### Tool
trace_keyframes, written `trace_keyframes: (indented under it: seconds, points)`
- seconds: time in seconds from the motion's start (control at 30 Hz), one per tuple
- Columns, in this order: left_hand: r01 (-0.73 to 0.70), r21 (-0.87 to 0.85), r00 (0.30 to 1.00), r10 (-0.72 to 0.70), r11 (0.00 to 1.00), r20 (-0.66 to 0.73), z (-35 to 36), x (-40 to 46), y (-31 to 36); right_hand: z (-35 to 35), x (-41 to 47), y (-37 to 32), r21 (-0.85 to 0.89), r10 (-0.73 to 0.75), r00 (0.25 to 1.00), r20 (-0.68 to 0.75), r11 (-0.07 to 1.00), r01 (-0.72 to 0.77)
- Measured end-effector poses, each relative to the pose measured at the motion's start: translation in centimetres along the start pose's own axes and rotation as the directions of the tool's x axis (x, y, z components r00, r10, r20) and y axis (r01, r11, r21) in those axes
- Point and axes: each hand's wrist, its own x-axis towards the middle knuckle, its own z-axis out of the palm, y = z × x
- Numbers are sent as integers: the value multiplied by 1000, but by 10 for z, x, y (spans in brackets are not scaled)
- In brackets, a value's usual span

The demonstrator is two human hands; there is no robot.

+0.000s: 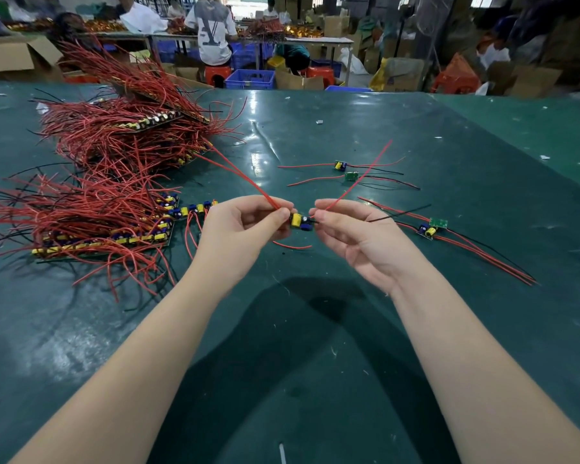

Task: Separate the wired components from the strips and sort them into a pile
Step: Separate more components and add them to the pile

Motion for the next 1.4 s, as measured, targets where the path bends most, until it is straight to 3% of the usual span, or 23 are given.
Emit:
trace_keyframes:
  seconds: [0.3,0.57,0.63,0.73,0.83,1.03,1.1,1.2,1.3,1.4]
  points:
    - [73,-165,995,-84,984,-60,5,-1,-2,-2,0,2,-163,-144,989,-39,977,136]
    - [145,-456,983,-180,878,-34,9,-2,-1,7,-2,7,122,-65,994,-85,990,75]
    - [167,-460,975,-215,872,-55,9,-1,-1,9,-2,11,62,-126,984,-125,989,135]
    - [194,-381,963,-250,904,-103,7,-2,-2,11,-3,15,-161,-294,939,-179,950,266]
    - [208,-383,954,-273,900,-125,5,-2,-4,12,-4,15,-339,-403,903,-151,879,335]
    - [221,-471,944,-308,854,-116,2,0,-3,17,-8,18,-441,-450,891,-65,813,379]
    - [207,-463,952,-287,862,-109,3,0,-2,18,-7,18,-344,-402,909,-106,873,346]
    - [189,-471,958,-268,861,-105,2,1,0,20,-7,17,35,-183,974,-133,981,190]
    - [221,-521,959,-280,824,-37,-1,3,3,21,-7,14,302,102,993,-64,950,-78]
    - [267,-564,954,-298,781,39,-3,3,4,21,-7,12,375,227,974,11,902,-215]
